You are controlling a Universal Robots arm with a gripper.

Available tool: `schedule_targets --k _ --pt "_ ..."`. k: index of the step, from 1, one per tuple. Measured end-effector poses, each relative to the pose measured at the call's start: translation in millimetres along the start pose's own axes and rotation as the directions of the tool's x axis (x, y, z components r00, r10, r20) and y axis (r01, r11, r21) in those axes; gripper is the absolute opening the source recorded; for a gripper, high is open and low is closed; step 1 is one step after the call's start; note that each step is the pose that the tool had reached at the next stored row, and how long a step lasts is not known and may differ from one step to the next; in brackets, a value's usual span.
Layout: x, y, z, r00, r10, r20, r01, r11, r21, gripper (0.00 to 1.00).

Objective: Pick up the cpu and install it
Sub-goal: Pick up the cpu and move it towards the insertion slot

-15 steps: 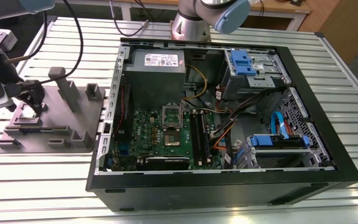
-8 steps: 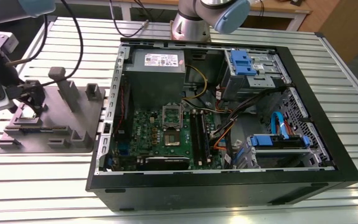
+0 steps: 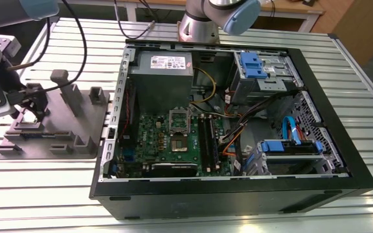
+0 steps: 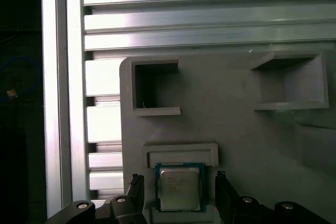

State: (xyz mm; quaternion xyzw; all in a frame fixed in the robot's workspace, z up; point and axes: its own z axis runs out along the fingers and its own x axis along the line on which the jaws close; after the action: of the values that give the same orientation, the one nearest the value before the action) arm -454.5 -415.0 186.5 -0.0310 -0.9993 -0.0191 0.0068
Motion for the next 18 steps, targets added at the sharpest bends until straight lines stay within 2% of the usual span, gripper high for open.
schedule_targets --k 8,18 --pt "-0.1 -0.1 2.5 1.0000 0.001 0.0023 -0.001 1.0000 0.0003 0.65" --pt "-0.1 -0.2 6.3 1.0000 0.001 0.0021 -0.001 1.0000 0.0005 0.65"
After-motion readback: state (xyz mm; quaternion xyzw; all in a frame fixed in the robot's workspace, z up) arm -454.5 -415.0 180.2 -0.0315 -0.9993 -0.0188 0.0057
